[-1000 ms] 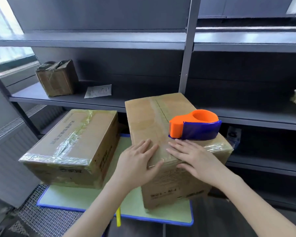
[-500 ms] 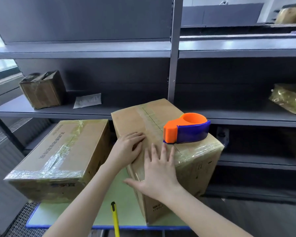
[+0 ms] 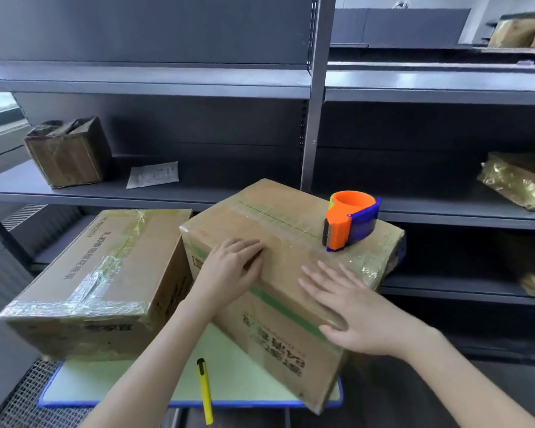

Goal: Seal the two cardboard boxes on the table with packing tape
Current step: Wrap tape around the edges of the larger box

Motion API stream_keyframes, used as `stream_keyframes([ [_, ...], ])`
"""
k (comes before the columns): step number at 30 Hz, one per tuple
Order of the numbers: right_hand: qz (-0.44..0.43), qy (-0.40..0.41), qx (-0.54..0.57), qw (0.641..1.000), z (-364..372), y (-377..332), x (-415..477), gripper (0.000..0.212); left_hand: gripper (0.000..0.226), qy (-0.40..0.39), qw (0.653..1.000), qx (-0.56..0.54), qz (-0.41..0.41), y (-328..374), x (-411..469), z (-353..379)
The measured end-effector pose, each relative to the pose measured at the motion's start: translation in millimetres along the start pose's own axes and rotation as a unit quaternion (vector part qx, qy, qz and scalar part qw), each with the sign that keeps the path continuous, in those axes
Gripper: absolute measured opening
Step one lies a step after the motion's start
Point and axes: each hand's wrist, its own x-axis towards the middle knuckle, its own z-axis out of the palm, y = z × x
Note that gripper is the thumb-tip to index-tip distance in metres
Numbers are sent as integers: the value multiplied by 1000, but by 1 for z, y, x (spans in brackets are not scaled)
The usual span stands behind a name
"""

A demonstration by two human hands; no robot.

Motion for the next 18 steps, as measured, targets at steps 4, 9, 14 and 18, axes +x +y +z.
stream_keyframes([
  [4, 39, -34, 13, 999, -4, 21, -19, 83, 39, 2, 992, 55, -112, -22, 15, 0],
  [9, 119, 34, 0, 992, 6, 4, -11, 73, 49, -55, 972, 72, -216, -42, 29, 4],
  [14, 132, 63, -43, 988, 19, 0, 11, 70, 52, -41, 967, 89, -235, -41, 27, 4],
  [18, 81, 68, -47, 993, 21, 21, 5, 67, 54, -55, 958, 102, -263, -27, 11, -2],
])
